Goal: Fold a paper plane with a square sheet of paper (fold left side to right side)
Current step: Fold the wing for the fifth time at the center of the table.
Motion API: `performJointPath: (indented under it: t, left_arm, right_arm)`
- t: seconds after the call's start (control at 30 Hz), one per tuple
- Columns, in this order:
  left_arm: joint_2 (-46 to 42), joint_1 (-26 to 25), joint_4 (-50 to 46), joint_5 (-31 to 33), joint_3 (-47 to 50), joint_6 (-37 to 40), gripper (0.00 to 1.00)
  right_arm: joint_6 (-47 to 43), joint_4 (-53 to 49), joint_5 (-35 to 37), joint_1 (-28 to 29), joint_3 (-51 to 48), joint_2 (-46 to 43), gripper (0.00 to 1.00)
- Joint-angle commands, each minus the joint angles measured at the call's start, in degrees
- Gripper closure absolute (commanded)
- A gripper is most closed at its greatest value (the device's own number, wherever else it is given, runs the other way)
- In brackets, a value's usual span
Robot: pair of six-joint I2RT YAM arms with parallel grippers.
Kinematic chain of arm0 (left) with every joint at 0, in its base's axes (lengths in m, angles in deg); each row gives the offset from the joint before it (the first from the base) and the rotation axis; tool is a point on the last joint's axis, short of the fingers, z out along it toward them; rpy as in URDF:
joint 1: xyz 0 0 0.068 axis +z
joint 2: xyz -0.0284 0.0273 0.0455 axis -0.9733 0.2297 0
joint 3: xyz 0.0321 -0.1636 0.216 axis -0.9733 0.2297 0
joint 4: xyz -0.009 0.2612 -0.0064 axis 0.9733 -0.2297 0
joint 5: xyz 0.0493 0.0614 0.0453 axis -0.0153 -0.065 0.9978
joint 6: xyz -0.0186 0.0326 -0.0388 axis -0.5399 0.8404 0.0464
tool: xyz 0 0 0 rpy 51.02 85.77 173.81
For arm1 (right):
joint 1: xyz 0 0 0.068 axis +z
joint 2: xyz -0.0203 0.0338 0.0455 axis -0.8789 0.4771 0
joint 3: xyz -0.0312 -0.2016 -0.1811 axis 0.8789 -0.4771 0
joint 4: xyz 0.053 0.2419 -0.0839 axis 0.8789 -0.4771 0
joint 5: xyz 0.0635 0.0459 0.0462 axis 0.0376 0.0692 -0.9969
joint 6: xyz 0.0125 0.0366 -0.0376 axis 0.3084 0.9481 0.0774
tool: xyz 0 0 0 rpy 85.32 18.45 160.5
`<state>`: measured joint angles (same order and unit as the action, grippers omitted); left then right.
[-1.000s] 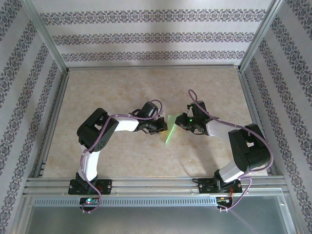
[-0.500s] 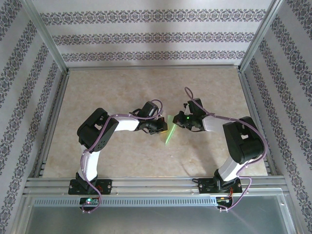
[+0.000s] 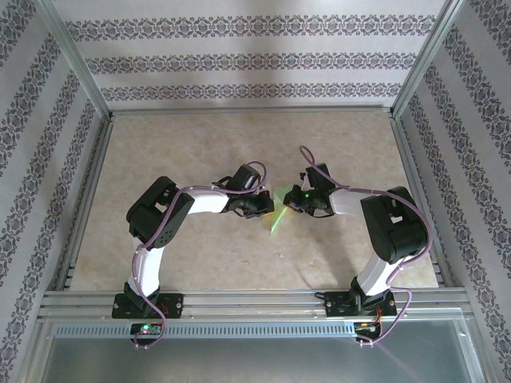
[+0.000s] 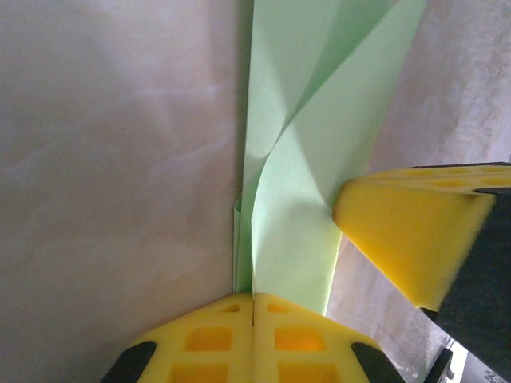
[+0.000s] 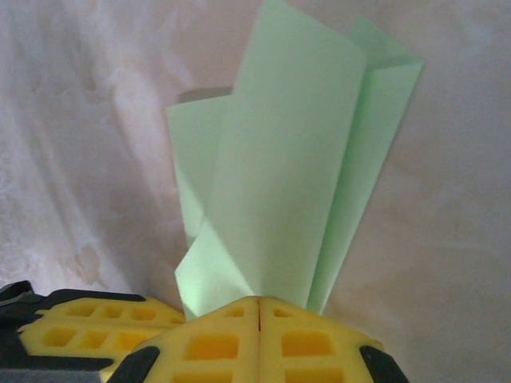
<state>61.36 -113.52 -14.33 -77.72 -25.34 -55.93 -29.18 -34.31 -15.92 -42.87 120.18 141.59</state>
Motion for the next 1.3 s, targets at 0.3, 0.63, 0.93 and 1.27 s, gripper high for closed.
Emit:
performJointPath:
  t: [0.3, 0.63, 0.93, 1.27]
  left_arm:
    - [3.37, -0.12, -6.73, 5.30, 0.38, 0.73, 1.00]
    - [-3.31, -0.03, -3.34, 4.77, 2.28, 0.66, 0.82]
    - [-15.09, 0.76, -12.20, 7.36, 2.06, 4.16, 0.78]
    - [-16.08, -3.15, -15.27, -3.97, 0.12, 1.92, 0.93]
  right_arm:
    - [-1.30, -1.85, 2.28, 0.62, -1.94, 2.29, 0.99]
    - [-1.58, -1.82, 2.80, 0.26, -4.63, 2.80, 1.00]
    - [-1.74, -1.73, 2.81, 0.26, -4.77, 2.45, 1.00]
    - [-1.74, -1.82, 2.80, 0.53, -4.23, 2.55, 1.00]
